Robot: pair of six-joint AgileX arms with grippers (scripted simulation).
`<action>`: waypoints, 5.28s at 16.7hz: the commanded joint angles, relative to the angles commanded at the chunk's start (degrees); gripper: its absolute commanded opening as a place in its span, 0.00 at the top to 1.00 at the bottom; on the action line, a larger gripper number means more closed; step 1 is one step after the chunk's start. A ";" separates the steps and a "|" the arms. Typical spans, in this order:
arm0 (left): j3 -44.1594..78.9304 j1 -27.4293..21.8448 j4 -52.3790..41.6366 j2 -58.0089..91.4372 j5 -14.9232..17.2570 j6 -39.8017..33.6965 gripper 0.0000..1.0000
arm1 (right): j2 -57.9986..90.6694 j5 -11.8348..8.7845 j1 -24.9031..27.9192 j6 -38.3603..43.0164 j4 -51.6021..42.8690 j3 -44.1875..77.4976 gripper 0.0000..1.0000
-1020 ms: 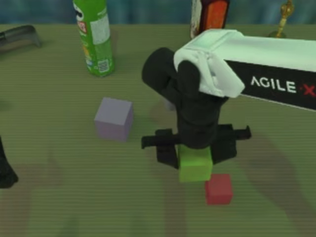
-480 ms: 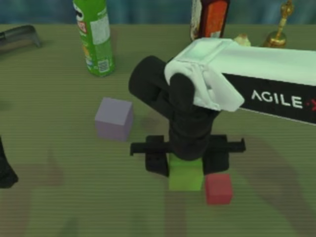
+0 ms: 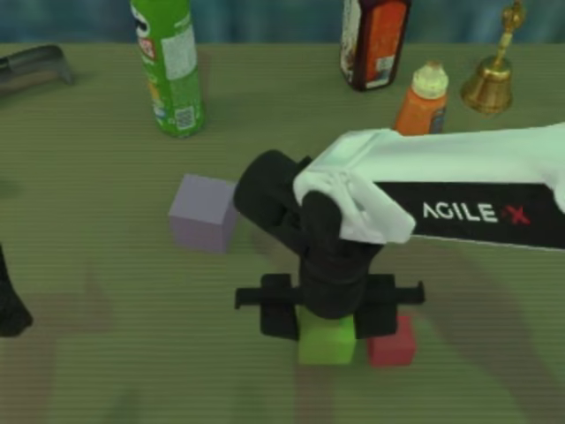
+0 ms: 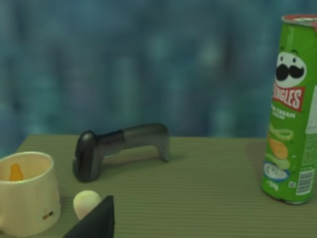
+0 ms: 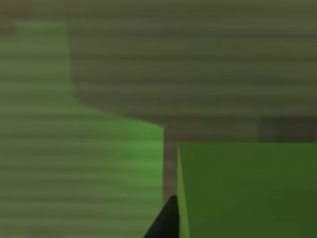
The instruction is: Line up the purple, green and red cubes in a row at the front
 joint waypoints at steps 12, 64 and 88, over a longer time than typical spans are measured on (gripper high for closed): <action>0.00 0.00 0.00 0.00 0.00 0.00 0.00 | 0.82 0.03 0.14 0.07 1.73 -1.28 0.47; 93.20 -20.55 -60.70 110.60 0.24 -8.10 0.00 | -104.30 5.06 -40.75 -43.18 37.22 -68.97 0.00; 100.47 -24.53 -54.25 136.21 0.28 -9.54 0.00 | -119.53 -0.87 -48.02 -48.78 50.30 -81.03 0.00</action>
